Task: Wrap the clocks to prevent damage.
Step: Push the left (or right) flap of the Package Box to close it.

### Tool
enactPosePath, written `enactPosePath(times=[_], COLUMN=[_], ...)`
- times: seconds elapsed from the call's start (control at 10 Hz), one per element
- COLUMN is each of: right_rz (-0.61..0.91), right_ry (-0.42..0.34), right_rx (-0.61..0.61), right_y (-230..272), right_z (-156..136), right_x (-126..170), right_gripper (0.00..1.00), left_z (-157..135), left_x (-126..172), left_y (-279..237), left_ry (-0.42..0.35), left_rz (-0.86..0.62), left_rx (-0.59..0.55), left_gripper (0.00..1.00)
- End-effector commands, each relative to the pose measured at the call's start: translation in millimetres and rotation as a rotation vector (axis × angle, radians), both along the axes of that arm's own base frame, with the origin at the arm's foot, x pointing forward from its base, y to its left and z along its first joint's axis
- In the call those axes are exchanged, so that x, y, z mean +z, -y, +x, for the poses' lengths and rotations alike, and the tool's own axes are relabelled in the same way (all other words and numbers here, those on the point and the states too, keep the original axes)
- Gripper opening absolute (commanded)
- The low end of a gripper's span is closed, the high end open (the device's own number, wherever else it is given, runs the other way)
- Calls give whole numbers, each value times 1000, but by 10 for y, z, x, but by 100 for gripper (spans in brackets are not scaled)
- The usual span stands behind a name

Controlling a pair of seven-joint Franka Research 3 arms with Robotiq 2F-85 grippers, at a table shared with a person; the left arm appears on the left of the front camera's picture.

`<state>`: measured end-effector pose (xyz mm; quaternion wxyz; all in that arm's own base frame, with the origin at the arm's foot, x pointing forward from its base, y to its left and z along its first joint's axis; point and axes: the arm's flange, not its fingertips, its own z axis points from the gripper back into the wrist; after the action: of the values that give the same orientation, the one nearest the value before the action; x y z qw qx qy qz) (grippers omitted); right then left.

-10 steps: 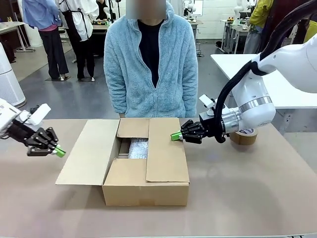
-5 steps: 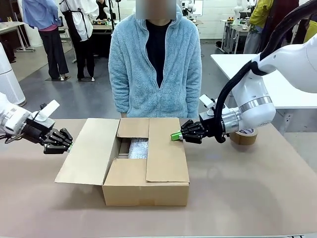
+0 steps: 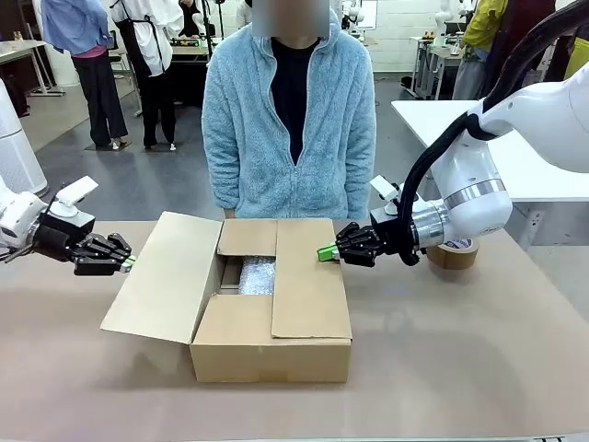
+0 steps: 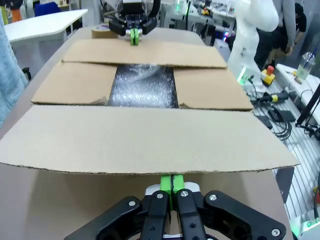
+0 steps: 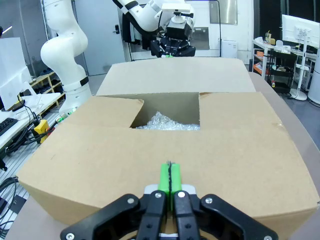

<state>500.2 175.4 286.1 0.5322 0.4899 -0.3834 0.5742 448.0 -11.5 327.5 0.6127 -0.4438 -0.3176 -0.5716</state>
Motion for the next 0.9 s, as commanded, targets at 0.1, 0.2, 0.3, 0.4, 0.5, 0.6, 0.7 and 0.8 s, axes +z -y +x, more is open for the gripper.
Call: enactPosePath(times=[0.1, 0.2, 0.3, 0.4, 0.5, 0.6, 0.7, 0.8], right_rz=[-2, -2, -2, -2, -2, -2, -2, -2], right_ry=[-7, -7, -7, -7, -7, -7, -7, -7], right_rx=[-12, -12, -12, -12, -12, -12, -12, -12], right_y=[-15, -15, -15, -15, -15, -15, -15, -15], right_z=[-19, -19, -19, -19, -19, -19, -19, -19], right_x=[-32, -32, -32, -32, -32, -32, -32, -32], right_gripper=[1, 1, 1, 1, 1, 1, 1, 1], left_z=[102, 119, 165, 212, 259, 295, 329, 352], left_x=[80, 109, 142, 195, 245, 270, 261, 220], left_y=[93, 157, 243, 322, 405, 500, 605, 721], left_ry=[0, 12, 20, 29, 36, 36, 30, 11], left_rz=[-83, -91, -96, -109, -118, -125, -122, -127], left_rx=[-1, -1, -7, -11, -13, -17, -30, -35], left_gripper=[0, 0, 0, 0, 0, 0, 0, 0])
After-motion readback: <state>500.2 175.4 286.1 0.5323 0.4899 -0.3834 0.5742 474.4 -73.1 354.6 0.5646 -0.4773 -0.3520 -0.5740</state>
